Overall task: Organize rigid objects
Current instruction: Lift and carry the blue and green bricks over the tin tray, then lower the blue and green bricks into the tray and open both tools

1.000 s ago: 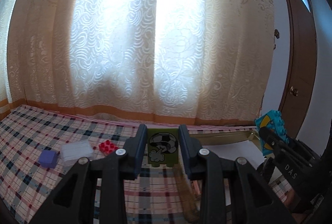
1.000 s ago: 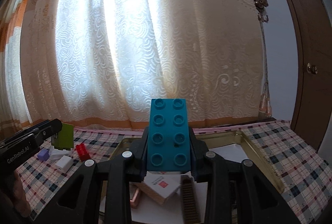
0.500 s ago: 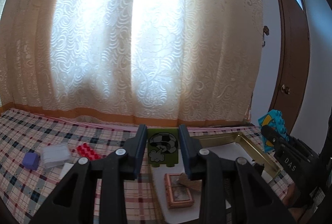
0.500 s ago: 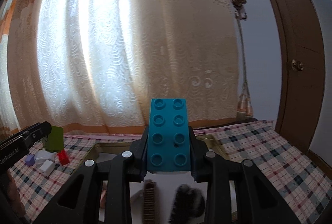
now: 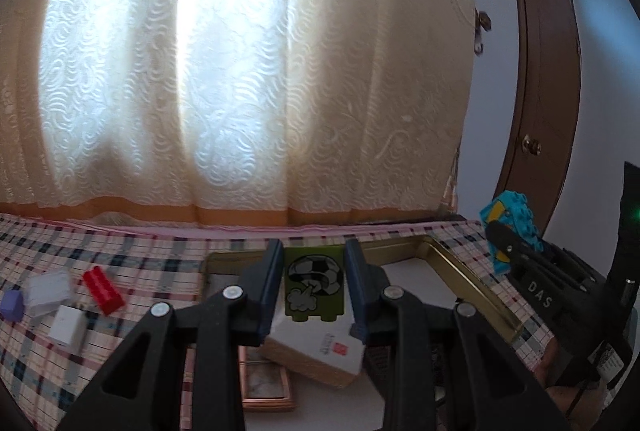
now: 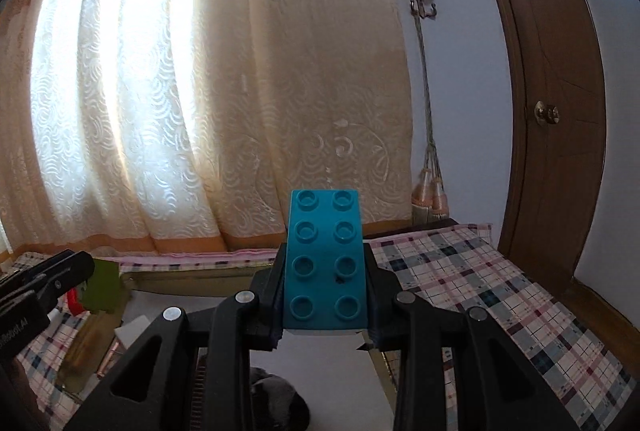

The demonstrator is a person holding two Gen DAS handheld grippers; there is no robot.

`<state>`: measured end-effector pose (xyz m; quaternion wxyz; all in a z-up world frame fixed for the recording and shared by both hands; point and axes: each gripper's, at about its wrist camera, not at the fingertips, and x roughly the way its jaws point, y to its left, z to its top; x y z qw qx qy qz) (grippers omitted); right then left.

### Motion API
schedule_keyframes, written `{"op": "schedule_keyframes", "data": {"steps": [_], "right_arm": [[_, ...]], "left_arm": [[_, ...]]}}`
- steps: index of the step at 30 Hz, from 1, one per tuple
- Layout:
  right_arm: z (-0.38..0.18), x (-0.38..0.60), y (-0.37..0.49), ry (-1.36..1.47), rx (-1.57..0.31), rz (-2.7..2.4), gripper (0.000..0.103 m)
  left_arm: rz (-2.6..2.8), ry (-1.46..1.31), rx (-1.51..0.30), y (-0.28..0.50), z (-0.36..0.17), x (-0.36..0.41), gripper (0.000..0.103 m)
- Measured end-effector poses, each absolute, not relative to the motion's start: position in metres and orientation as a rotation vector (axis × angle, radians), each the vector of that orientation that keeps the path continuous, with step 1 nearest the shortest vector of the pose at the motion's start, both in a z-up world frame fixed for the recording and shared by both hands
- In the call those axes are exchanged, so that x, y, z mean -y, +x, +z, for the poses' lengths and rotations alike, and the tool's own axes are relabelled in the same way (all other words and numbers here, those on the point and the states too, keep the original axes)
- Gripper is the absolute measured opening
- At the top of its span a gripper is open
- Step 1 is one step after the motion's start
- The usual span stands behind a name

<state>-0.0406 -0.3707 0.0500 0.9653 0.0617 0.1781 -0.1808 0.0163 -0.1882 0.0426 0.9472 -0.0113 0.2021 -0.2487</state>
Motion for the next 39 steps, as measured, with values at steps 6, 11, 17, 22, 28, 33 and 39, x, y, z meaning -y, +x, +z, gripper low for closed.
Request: {"op": "schedule_keyframes", "data": {"steps": [6, 11, 17, 22, 28, 33, 39], "right_arm": [[0.040, 0.377, -0.028, 0.116, -0.411, -0.373, 0.034], [0.029, 0.377, -0.014, 0.113, -0.478, -0.349, 0.034], [0.020, 0.371, -0.003, 0.073, -0.526, -0.347, 0.034], [0.018, 0.371, 0.000, 0.077, -0.545, -0.341, 0.034], [0.014, 0.374, 0.004, 0.108, -0.569, -0.315, 0.034], [0.016, 0.374, 0.000, 0.127, -0.546, -0.296, 0.047], [0.019, 0.383, -0.012, 0.232, -0.470, -0.271, 0.079]], "left_arm": [[-0.520, -0.002, -0.469, 0.022, 0.031, 0.214, 0.030], [-0.506, 0.027, -0.504, 0.024, 0.023, 0.227, 0.030], [-0.479, 0.063, -0.544, 0.029, 0.015, 0.236, 0.030], [-0.460, 0.082, -0.550, 0.030, 0.012, 0.238, 0.031], [-0.405, 0.116, -0.611, 0.039, -0.001, 0.244, 0.043], [-0.353, 0.143, -0.548, 0.031, 0.004, 0.239, 0.082], [-0.288, 0.031, -0.544, 0.034, 0.008, 0.209, 0.103]]}}
